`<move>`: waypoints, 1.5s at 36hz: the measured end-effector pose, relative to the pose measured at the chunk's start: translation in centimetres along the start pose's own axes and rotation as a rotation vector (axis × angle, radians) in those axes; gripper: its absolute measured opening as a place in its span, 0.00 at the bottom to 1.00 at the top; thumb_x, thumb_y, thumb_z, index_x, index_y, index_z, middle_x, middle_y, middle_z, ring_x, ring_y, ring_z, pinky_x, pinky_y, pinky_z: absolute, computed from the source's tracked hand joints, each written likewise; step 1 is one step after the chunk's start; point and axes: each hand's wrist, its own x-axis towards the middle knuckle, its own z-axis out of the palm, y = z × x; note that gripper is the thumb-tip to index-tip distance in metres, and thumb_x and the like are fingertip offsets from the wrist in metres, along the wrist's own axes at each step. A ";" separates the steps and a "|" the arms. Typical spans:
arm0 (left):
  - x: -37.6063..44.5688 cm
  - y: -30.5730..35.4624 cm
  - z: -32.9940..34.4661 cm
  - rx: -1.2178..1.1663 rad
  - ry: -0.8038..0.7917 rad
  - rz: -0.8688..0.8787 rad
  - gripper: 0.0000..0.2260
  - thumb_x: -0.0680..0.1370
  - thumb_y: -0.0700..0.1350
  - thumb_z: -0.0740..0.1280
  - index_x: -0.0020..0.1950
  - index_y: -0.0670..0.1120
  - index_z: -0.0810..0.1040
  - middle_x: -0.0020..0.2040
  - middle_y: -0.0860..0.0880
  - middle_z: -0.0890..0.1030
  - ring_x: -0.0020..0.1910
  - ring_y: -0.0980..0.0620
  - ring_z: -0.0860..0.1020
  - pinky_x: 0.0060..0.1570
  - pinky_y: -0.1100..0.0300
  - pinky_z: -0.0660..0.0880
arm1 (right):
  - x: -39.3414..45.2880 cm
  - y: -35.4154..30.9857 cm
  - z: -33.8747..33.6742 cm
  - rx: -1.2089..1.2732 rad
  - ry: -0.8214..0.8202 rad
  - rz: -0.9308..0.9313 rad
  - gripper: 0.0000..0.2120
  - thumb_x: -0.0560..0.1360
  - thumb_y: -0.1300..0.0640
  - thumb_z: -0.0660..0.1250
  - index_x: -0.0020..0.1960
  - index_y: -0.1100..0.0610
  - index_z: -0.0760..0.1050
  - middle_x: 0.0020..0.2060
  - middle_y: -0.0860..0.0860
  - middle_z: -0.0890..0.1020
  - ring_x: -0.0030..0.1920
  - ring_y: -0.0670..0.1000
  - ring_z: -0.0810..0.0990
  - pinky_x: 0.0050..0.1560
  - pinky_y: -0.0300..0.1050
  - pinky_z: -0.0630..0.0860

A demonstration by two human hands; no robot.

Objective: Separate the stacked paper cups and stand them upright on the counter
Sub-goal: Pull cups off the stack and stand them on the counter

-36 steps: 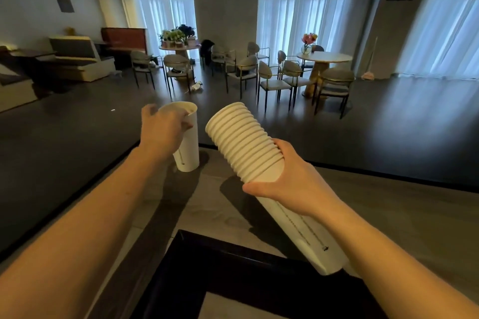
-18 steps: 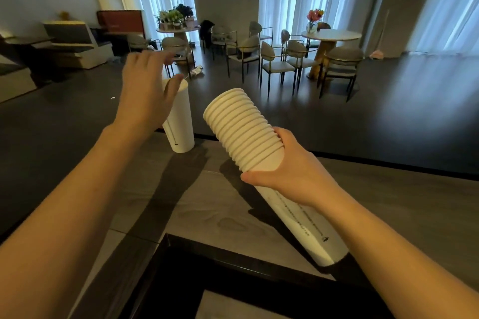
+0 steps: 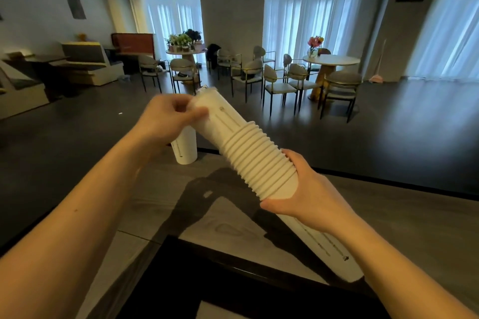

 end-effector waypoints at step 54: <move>2.0 5.9 4.7 0.067 0.104 0.108 0.13 0.75 0.51 0.72 0.56 0.48 0.81 0.46 0.52 0.80 0.45 0.54 0.78 0.44 0.60 0.73 | -3.9 3.8 -4.8 -0.051 0.045 0.194 0.51 0.64 0.42 0.79 0.77 0.44 0.52 0.55 0.40 0.70 0.55 0.44 0.71 0.52 0.44 0.74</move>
